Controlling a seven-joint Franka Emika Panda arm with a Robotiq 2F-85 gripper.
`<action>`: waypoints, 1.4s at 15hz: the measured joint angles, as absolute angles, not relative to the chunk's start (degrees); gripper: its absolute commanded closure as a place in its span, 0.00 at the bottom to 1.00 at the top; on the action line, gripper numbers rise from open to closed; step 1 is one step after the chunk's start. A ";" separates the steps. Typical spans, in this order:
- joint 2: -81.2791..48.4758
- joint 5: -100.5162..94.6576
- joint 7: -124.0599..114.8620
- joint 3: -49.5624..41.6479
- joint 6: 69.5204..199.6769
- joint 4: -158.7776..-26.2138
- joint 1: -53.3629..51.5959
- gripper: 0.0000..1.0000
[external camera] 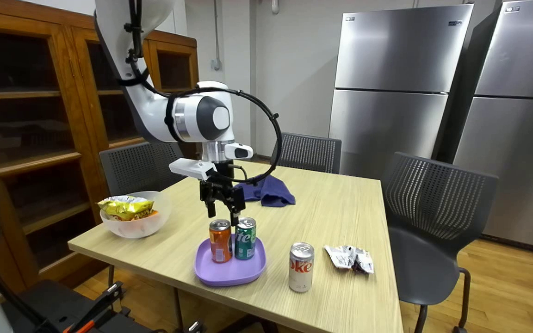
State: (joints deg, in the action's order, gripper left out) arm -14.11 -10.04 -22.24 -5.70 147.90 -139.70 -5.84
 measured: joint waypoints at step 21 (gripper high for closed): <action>-8.40 -9.98 -27.78 -10.13 144.81 -134.42 0.02 0.00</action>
